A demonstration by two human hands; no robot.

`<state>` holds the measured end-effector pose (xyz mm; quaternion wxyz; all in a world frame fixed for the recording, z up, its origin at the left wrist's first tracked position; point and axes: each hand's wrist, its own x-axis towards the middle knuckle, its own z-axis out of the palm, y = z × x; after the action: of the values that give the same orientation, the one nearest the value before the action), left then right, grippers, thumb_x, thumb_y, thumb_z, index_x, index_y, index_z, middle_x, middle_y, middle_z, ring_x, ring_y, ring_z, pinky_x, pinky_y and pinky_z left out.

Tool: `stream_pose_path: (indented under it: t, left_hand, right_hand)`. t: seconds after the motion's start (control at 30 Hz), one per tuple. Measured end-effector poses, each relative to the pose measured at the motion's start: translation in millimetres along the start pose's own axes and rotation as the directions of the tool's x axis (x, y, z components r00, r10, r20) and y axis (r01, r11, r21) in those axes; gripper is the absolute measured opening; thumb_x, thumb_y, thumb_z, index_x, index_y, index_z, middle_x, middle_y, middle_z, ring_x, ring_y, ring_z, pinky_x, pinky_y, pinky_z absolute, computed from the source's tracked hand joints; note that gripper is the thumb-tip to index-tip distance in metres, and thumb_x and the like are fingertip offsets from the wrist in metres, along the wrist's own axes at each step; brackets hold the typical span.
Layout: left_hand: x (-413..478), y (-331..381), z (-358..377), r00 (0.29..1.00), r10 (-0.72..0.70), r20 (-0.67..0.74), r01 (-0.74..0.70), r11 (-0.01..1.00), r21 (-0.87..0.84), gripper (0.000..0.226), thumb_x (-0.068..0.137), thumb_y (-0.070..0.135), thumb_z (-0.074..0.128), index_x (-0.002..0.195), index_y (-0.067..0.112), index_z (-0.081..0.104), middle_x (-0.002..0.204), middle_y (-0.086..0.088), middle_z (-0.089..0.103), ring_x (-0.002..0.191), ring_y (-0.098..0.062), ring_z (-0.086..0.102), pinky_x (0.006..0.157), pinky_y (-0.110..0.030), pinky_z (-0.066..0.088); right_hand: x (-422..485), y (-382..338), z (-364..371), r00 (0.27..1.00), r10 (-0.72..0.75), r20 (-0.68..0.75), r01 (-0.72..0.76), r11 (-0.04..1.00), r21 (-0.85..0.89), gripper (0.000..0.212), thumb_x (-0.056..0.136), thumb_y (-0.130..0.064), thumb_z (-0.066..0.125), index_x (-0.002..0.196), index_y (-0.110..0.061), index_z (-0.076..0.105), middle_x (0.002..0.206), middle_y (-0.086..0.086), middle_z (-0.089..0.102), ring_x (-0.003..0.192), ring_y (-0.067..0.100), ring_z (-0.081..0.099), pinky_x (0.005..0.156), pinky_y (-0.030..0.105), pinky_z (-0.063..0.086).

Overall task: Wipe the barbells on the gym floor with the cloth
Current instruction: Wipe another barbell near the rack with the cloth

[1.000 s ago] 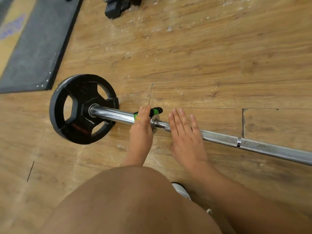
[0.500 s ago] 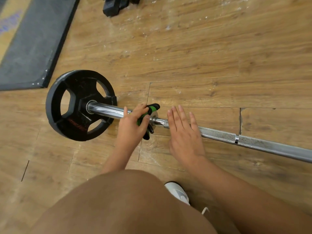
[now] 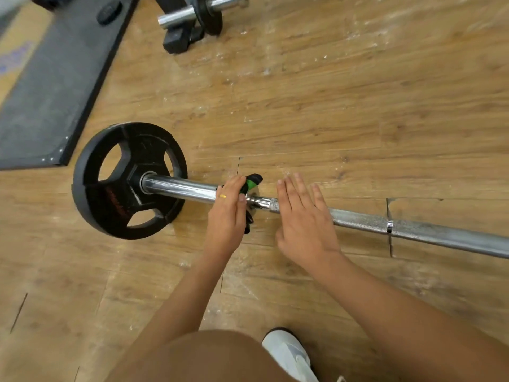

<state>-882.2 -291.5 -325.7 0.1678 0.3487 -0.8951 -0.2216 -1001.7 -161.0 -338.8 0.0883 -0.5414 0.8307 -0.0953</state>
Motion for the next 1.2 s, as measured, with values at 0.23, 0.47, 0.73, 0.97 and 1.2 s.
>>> stream_pose_path:
  t: [0.23,0.47,0.73,0.97,1.2]
  left_hand:
    - [27.7,4.9,15.9,0.998,0.007,-0.070,-0.008,1.000,-0.016,0.036,0.106,0.012,0.042,0.139,0.011,0.055,0.130,-0.003,0.062,0.125,-0.021,0.054,0.109,-0.027,0.040]
    - [55.8,-9.8,22.1,0.999,0.038,-0.034,-0.039,0.999,-0.031,0.044,0.108,0.025,0.033,0.145,0.010,0.049,0.151,-0.005,0.049,0.143,-0.019,0.041,0.123,-0.024,0.018]
    - [46.5,-14.8,43.6,0.987,0.106,-0.120,-0.107,0.994,0.000,0.047,0.106,0.003,0.039,0.154,0.002,0.034,0.163,-0.009,0.029,0.153,-0.020,0.021,0.124,-0.033,0.020]
    - [52.4,-11.4,57.6,0.969,0.139,-0.206,-0.140,0.990,0.011,0.053,0.103,-0.008,0.038,0.154,-0.001,0.030,0.164,-0.014,0.025,0.154,-0.026,0.020,0.124,-0.028,0.021]
    - [72.6,-26.5,67.6,0.938,0.271,-0.218,-0.263,0.963,0.065,0.055,0.096,-0.016,0.041,0.150,-0.009,0.031,0.159,-0.026,0.029,0.151,-0.037,0.023,0.117,-0.061,0.030]
  right_hand:
    - [24.9,14.6,-10.4,0.999,0.009,0.039,-0.009,1.000,0.011,0.092,0.088,-0.040,0.047,0.160,-0.004,0.001,0.168,0.010,0.005,0.155,0.026,-0.012,0.125,0.049,0.000]
    - [47.2,26.8,-18.8,0.994,0.026,0.107,-0.025,1.000,-0.012,0.094,0.089,-0.042,0.046,0.159,-0.007,-0.006,0.169,0.008,-0.004,0.153,0.025,-0.019,0.125,0.049,-0.005]
    - [67.4,37.0,-25.1,0.988,0.062,0.138,-0.060,0.998,-0.019,0.092,0.089,-0.038,0.046,0.159,-0.007,-0.006,0.169,0.008,-0.003,0.153,0.025,-0.018,0.125,0.048,-0.002]
    - [83.3,45.6,-35.8,0.977,0.074,0.200,-0.073,0.997,-0.015,0.096,0.085,-0.037,0.048,0.160,-0.008,-0.004,0.169,0.008,0.000,0.154,0.026,-0.015,0.125,0.047,-0.003]
    - [96.7,53.0,-39.4,0.966,0.069,0.249,-0.075,0.997,0.014,0.098,0.082,-0.035,0.052,0.160,-0.009,-0.002,0.169,0.007,0.003,0.155,0.024,-0.012,0.126,0.046,-0.001]
